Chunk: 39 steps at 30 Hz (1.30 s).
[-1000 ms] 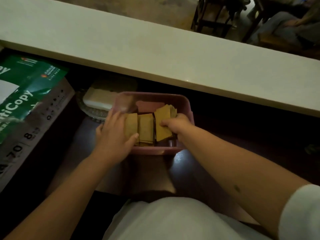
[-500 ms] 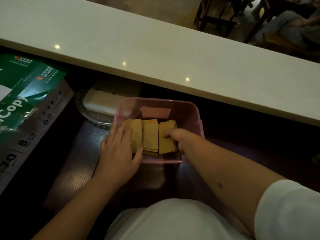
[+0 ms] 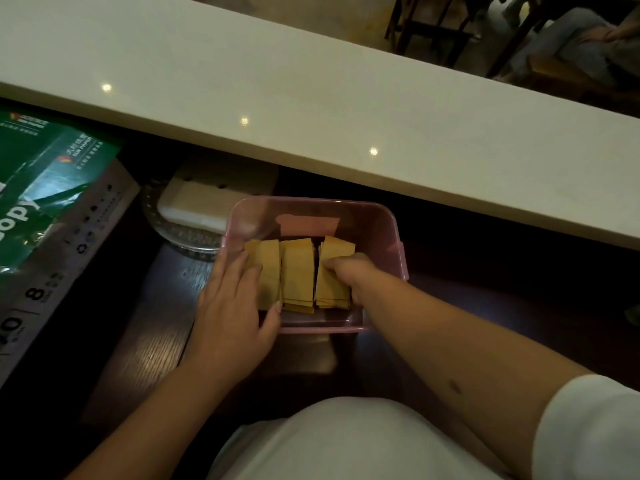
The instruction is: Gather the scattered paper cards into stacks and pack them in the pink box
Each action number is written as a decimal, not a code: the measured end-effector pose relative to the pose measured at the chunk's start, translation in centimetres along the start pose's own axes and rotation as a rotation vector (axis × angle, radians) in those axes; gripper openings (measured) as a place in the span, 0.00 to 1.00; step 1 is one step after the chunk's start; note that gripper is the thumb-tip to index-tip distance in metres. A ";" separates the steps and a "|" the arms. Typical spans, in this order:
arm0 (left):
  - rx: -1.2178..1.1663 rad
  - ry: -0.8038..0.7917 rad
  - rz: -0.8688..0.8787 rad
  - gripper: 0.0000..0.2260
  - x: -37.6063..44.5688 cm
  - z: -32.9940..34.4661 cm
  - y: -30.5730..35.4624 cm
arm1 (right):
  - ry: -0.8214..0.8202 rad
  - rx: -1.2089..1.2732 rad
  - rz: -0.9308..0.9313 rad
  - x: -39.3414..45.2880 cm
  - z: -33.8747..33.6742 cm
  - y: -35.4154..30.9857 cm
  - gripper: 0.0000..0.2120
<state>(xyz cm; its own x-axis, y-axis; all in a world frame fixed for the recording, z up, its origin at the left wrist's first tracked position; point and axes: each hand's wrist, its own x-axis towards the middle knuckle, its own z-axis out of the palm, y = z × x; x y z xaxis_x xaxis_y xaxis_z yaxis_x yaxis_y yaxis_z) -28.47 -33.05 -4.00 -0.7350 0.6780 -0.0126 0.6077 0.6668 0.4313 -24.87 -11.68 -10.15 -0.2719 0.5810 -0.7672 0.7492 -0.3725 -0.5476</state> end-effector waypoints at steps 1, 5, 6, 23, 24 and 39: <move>-0.004 0.002 0.012 0.27 0.0 0.0 -0.1 | -0.012 0.012 0.013 -1.4 -0.1 -0.5 0.33; -0.094 0.018 -0.021 0.29 -0.1 0.0 -0.1 | -0.096 -0.008 0.051 -5.3 -1.1 -1.9 0.24; -0.121 0.017 -0.038 0.30 -0.1 0.0 0.0 | -0.117 -0.012 0.059 -5.3 -1.4 -2.0 0.24; -0.133 -0.036 -0.028 0.35 1.1 -0.5 0.2 | -0.233 -0.012 0.160 -5.9 -3.0 -2.1 0.34; -0.135 -0.037 -0.017 0.35 1.2 -0.5 0.2 | -0.229 -0.003 0.154 -6.1 -3.2 -2.1 0.33; -0.089 0.086 0.088 0.34 0.3 -1.6 1.1 | -0.406 0.255 -0.143 -10.3 -6.0 -0.4 0.04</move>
